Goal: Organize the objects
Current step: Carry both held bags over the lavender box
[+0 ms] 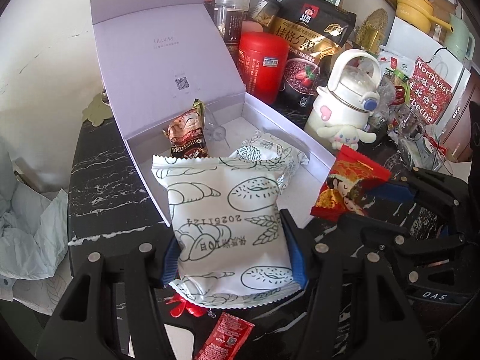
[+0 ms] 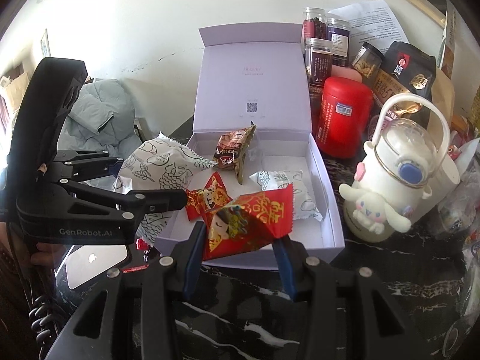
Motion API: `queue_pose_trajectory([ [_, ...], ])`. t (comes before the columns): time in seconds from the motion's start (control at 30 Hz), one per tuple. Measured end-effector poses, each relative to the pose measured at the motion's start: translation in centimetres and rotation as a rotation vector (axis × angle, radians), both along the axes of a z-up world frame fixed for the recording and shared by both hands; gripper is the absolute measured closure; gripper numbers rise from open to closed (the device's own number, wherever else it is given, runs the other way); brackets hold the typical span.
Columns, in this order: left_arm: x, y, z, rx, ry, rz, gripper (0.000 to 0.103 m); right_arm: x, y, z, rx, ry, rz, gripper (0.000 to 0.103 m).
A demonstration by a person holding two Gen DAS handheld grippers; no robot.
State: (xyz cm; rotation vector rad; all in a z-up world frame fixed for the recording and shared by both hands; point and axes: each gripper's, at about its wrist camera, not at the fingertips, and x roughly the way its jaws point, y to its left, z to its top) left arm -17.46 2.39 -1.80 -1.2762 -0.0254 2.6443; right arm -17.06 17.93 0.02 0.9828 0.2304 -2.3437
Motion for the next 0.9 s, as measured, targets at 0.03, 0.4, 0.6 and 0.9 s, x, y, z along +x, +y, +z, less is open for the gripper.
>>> queue_pose_trajectory([
  [0.03, -0.3, -0.1, 0.0, -0.001, 0.000, 0.001, 0.046, -0.4, -0.1, 0.0, 0.002, 0.003, 0.001, 0.058],
  [0.4, -4.3, -1.1, 0.9, 0.006, 0.034, 0.033, 0.046, -4.5, -0.5, 1.3, -0.018, 0.026, -0.015, 0.058],
  [0.6, -6.7, -1.7, 2.3, -0.006, 0.075, 0.047, 0.046, -6.7, -1.0, 2.6, -0.014, 0.069, -0.003, 0.058],
  [0.9, -10.8, -2.3, 2.9, -0.049, 0.109, 0.050, 0.046, -10.9, -2.1, 3.2, -0.015, 0.073, 0.003, 0.058],
])
